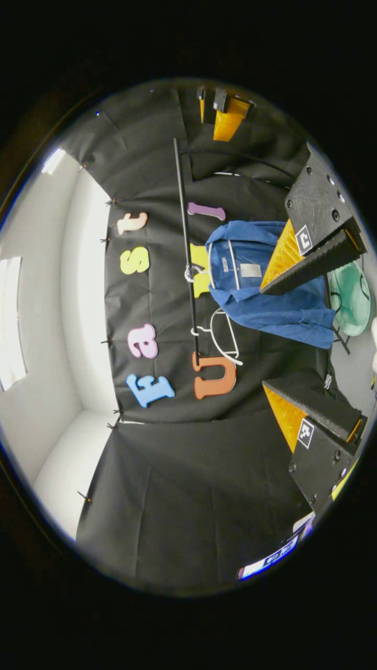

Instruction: Grasp the clothes on the hanger with both hands and then place them into the laundry hamper below.

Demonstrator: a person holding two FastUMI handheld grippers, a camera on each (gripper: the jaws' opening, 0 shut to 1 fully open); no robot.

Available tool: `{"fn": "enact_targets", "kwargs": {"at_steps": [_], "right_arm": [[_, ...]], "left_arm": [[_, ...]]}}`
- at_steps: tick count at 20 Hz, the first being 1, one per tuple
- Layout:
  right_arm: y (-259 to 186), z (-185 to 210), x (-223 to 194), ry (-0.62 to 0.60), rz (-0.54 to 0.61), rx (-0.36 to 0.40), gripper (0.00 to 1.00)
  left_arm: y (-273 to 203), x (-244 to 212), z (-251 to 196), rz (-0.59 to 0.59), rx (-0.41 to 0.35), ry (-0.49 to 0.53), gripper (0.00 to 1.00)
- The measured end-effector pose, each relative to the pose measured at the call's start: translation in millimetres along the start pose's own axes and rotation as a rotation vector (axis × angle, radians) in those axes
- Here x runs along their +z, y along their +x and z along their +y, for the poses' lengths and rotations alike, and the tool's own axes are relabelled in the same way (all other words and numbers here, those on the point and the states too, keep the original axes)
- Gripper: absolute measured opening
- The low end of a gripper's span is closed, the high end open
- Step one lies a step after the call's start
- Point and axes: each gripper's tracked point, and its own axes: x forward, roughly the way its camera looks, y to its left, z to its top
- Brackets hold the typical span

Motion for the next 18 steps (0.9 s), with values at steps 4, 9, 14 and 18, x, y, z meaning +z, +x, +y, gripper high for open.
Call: {"fn": "enact_targets", "kwargs": {"at_steps": [4,9,14,18], "right_arm": [[0,-2,-3,-0.004,0.001,-0.018,0.99],[3,-1,-8,0.002,0.022,-0.023,0.99],[13,3,-17,-0.013,0.047,0.01,0.99],[24,6,-23,-0.026,0.074,0.059,0.98]], "left_arm": [[1,0,2,-0.003,0.003,0.005,1.0],[12,-9,-1,0.005,-0.007,0.002,1.0],[40,-29,-16,0.039,-0.024,-0.023,1.0],[75,-45,-37,0.051,-0.034,-0.033,1.0]]}}
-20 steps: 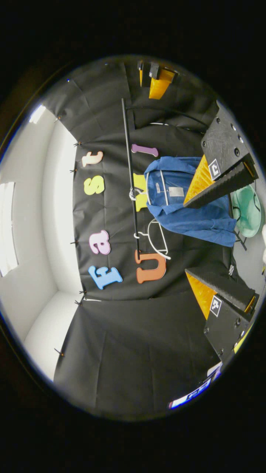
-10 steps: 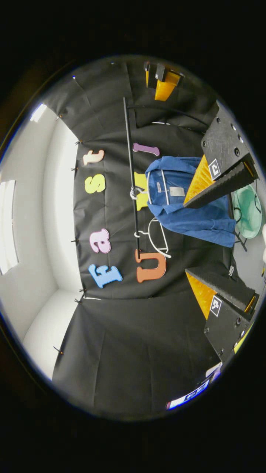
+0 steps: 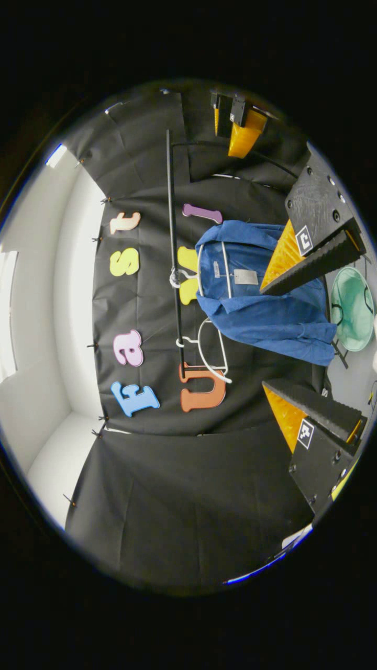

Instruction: Grasp the clothes on the hanger with both hands and then place them into the laundry hamper below.

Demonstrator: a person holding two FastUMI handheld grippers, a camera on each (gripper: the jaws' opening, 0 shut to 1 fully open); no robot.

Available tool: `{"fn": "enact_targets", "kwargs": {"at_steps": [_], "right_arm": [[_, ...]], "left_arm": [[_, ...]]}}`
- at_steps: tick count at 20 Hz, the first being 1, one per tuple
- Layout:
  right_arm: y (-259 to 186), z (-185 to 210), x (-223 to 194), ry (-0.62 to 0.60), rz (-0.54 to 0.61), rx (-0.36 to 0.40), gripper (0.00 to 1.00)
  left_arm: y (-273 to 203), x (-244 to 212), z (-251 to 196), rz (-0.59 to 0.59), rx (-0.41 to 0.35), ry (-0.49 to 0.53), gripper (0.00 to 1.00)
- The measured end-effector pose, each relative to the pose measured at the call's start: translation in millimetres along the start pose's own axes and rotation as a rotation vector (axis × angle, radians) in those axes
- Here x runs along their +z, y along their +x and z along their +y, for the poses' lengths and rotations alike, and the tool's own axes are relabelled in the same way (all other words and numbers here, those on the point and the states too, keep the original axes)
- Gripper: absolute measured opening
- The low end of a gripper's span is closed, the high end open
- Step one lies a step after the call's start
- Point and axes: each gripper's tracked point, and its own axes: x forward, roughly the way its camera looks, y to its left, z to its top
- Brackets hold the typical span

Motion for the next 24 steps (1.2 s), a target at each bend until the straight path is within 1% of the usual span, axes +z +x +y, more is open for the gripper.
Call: {"fn": "enact_targets", "kwargs": {"at_steps": [2,5,7,8,10,12,13,14,20,22,23,24], "right_arm": [[10,4,-4,-0.002,0.02,0.025,0.99],[24,7,-7,-0.008,0.032,0.065,0.99],[37,10,-8,-0.013,0.032,0.082,1.0],[44,9,-10,-0.022,0.038,0.088,0.99],[58,8,-11,-0.024,0.049,0.101,0.99],[65,14,-13,-0.02,0.054,0.131,0.98],[68,15,-15,-0.025,0.056,0.145,0.99],[72,16,-18,-0.029,0.069,0.154,0.96],[103,29,-30,-0.01,0.12,0.217,0.92],[108,30,-33,-0.012,0.129,0.215,0.89],[112,28,-34,-0.017,0.13,0.203,0.89],[116,27,-34,-0.018,0.129,0.19,0.89]], "left_arm": [[24,-9,-11,0.015,0.006,0.002,1.0],[54,-15,-37,0.033,-0.012,-0.004,1.0],[77,-13,-55,0.008,-0.017,0.003,1.0],[90,-14,-62,0.003,-0.018,0.015,1.0],[114,-18,-78,0.008,-0.02,0.034,1.0],[136,-16,-89,-0.008,-0.023,0.043,1.0],[147,-16,-93,-0.017,-0.019,0.051,0.98],[158,-19,-95,-0.019,-0.01,0.055,0.97],[219,-46,-97,-0.001,0.03,0.058,0.98],[235,-52,-96,0.002,0.051,0.074,0.92],[242,-57,-94,0.008,0.065,0.081,0.95],[249,-60,-92,0.013,0.078,0.082,0.95]]}}
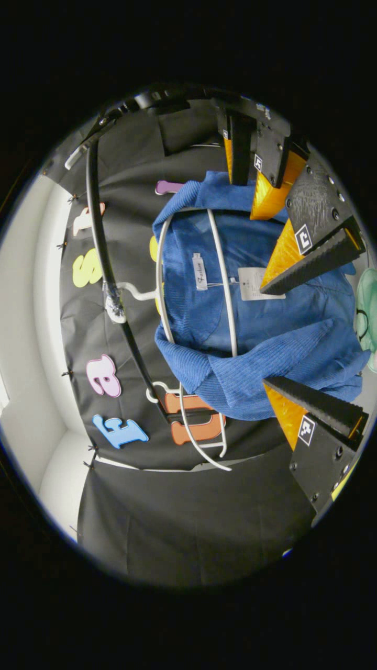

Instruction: Grasp the clothes on the hanger with both hands and then place them into the laundry hamper below.

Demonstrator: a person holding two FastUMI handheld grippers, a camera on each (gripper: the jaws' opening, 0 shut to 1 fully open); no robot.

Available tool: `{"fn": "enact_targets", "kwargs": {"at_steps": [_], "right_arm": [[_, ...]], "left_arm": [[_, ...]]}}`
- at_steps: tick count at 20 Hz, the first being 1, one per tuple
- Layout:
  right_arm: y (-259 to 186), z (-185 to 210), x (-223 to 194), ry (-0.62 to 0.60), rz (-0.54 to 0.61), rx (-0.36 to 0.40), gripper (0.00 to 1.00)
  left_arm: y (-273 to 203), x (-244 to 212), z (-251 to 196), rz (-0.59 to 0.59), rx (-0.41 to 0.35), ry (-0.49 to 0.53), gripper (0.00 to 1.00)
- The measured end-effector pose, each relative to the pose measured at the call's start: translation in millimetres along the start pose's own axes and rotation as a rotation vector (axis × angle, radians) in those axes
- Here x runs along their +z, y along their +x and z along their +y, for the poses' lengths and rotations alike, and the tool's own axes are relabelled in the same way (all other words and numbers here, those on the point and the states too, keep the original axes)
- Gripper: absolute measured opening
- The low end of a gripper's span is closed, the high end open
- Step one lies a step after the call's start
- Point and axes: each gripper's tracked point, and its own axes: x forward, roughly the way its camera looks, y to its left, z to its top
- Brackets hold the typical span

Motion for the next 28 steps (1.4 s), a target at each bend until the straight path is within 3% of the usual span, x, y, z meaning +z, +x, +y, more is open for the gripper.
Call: {"fn": "enact_targets", "kwargs": {"at_steps": [7,8,9,10,11,13,17,18,19,20,22,25,26,27,28], "right_arm": [[19,-14,2,-0.016,-0.008,-0.056,0.89],[18,-15,2,-0.011,-0.009,-0.058,0.85],[20,-15,2,-0.003,-0.012,-0.052,0.87],[22,-15,1,0.002,-0.013,-0.057,0.78],[24,-15,1,0.003,-0.012,-0.053,0.77],[23,-15,0,0.015,-0.016,-0.04,0.66],[28,-21,-3,0.107,-0.016,0.012,0.35],[28,-22,-3,0.124,-0.021,0.024,0.26],[28,-20,-1,0.147,-0.022,0.062,0.17],[29,-18,-1,0.178,-0.024,0.096,0.11],[27,-12,0,0.237,-0.025,0.193,0.07],[23,-7,2,0.289,-0.033,0.301,0.05],[19,-6,5,0.307,-0.042,0.347,0.05],[16,-4,8,0.325,-0.049,0.389,0.04],[10,1,10,0.335,-0.059,0.442,0.04]], "left_arm": [[40,-18,30,0.037,0.103,0.0,0.94],[44,-18,31,0.034,0.104,-0.004,0.95],[47,-18,33,0.035,0.106,-0.007,0.94],[50,-19,32,0.041,0.105,-0.008,0.91],[51,-22,34,0.044,0.109,-0.01,0.85],[52,-26,29,0.063,0.082,-0.015,0.6],[57,-38,42,0.098,0.103,-0.026,0.1],[58,-42,43,0.116,0.092,-0.038,0.1],[58,-42,45,0.118,0.096,-0.046,0.14],[61,-41,50,0.112,0.095,-0.049,0.07],[59,-36,48,0.099,0.061,-0.075,0.02],[57,-30,57,0.08,0.061,-0.074,0.02],[57,-27,61,0.072,0.066,-0.074,0.07],[56,-23,65,0.059,0.074,-0.077,0.02],[53,-18,67,0.048,0.074,-0.092,0.07]]}}
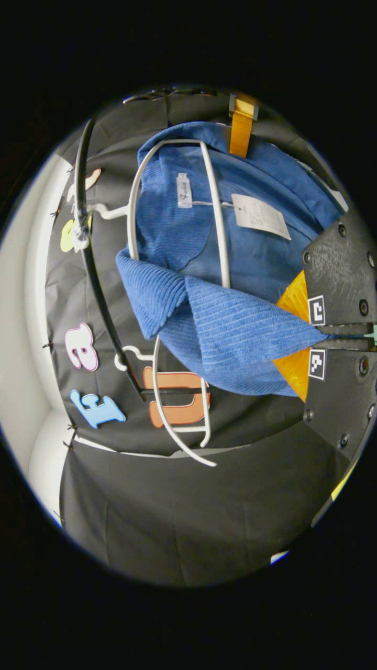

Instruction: Grasp the clothes on the hanger with both hands and then place them into the laundry hamper below.

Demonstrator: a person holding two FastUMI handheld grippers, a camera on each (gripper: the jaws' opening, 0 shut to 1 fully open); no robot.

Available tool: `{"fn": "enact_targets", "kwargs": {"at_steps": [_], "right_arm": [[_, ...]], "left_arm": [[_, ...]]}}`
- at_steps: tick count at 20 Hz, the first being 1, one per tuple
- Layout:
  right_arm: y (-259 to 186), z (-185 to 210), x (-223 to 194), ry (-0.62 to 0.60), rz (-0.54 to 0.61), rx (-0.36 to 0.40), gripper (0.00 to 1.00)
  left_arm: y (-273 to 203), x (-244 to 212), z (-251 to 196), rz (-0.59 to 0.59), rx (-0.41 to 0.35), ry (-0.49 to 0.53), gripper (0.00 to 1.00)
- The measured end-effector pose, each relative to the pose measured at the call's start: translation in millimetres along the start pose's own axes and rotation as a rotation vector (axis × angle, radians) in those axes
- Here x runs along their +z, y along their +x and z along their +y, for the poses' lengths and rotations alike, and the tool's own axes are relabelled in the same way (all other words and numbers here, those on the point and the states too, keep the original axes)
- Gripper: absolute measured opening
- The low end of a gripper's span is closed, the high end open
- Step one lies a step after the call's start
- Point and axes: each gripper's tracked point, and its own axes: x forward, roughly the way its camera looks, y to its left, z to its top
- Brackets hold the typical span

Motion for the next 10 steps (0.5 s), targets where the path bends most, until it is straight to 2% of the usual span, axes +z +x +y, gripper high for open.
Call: {"fn": "enact_targets", "kwargs": {"at_steps": [1,8,9,10], "right_arm": [[-2,4,3,0.011,-0.012,0.034,0.04],[-20,33,44,0.251,-0.073,0.288,0.05],[-21,34,50,0.277,-0.084,0.311,0.04],[-22,33,57,0.3,-0.095,0.326,0.04]], "left_arm": [[-2,6,5,-0.015,0.006,-0.014,0.02],[2,44,18,-0.071,-0.03,-0.046,0.05],[3,50,22,-0.081,-0.029,-0.06,0.0],[7,56,25,-0.088,-0.032,-0.073,0.05]]}}
